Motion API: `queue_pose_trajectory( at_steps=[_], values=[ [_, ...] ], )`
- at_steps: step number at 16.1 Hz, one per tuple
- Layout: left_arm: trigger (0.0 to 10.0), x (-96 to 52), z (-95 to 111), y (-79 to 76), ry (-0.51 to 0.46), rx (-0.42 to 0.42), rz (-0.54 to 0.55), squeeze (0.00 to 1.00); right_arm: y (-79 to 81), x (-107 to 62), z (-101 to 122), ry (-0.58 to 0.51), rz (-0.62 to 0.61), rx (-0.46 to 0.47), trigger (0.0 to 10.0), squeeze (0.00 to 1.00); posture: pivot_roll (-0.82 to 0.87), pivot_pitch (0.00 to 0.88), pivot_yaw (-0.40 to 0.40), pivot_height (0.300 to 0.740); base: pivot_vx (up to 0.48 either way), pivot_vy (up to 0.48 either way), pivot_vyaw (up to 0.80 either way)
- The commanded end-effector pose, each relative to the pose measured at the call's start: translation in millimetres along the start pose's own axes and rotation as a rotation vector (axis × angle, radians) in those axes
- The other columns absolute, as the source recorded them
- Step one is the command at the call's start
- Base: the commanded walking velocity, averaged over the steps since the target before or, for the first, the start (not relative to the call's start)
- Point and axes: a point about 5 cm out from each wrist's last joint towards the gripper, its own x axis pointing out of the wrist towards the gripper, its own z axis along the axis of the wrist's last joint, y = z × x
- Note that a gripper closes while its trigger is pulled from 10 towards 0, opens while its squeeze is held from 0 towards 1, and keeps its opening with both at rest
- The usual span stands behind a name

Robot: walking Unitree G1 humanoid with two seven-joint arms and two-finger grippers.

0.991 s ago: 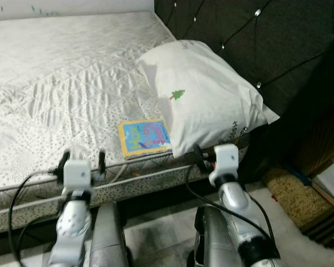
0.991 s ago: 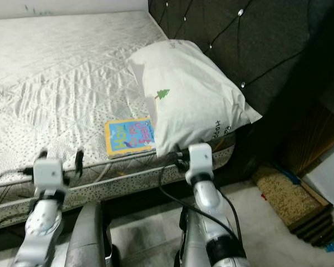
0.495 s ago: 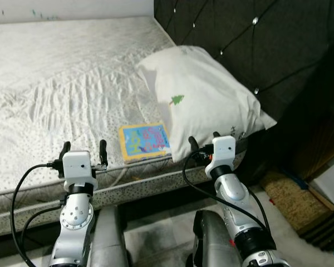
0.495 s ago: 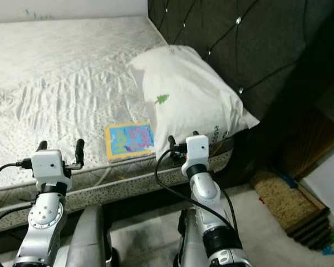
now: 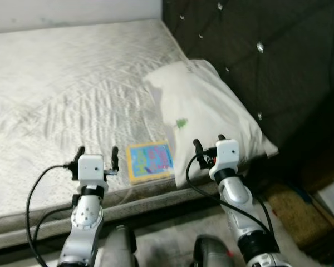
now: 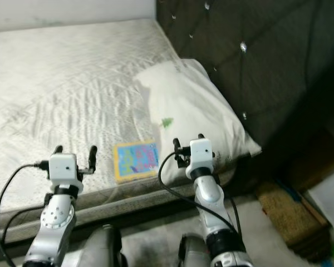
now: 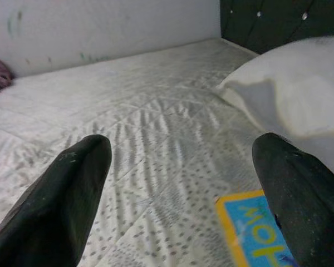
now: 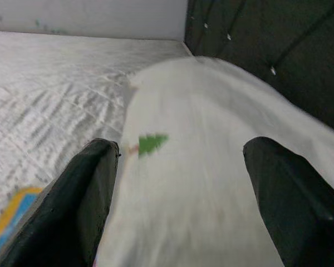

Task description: Clean up the room

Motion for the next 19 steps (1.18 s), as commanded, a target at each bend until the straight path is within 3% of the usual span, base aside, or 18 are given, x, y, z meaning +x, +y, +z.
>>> queue_pose_trajectory(
  at_steps=[1, 4, 8, 11, 19],
  values=[
    [10.0, -2.1, -2, -2.1, -0.003, -0.008, -0.022, 0.0, -4.6, -1.7, -3, 0.009, -0.018, -0.001, 10.0, 0.0, -0.01, 0.0, 0.021, 0.74, 0.0, 0.0, 0.0],
    [10.0, -2.1, -5, -3.7, 0.011, -0.009, 0.003, 0.0, -4.9, -4.2, -8, 0.029, -0.032, 0.001, 10.0, 0.0, 0.0, 0.0, 0.015, 0.74, 0.0, 0.0, 0.0],
    [10.0, -19.4, -18, 0.2, 0.052, -0.004, -0.007, 0.0, -12.0, -19.5, -24, 0.078, -0.063, -0.014, 10.0, 0.0, 0.0, 0.0, 0.016, 0.74, 0.0, 0.0, 0.0],
    [10.0, -18.1, -26, -0.8, 0.087, -0.017, -0.006, 0.0, -14.6, -20.1, -30, 0.106, -0.082, 0.002, 10.0, 0.0, -0.01, 0.0, 0.025, 0.74, 0.0, 0.0, 0.0],
    [10.0, -15.0, -24, -1.1, 0.095, -0.044, -0.02, 0.0, -15.6, -18.2, -29, 0.115, -0.068, 0.014, 10.0, 0.0, -0.01, 0.0, 0.019, 0.74, 0.0, 0.05, -0.08]
  ],
)
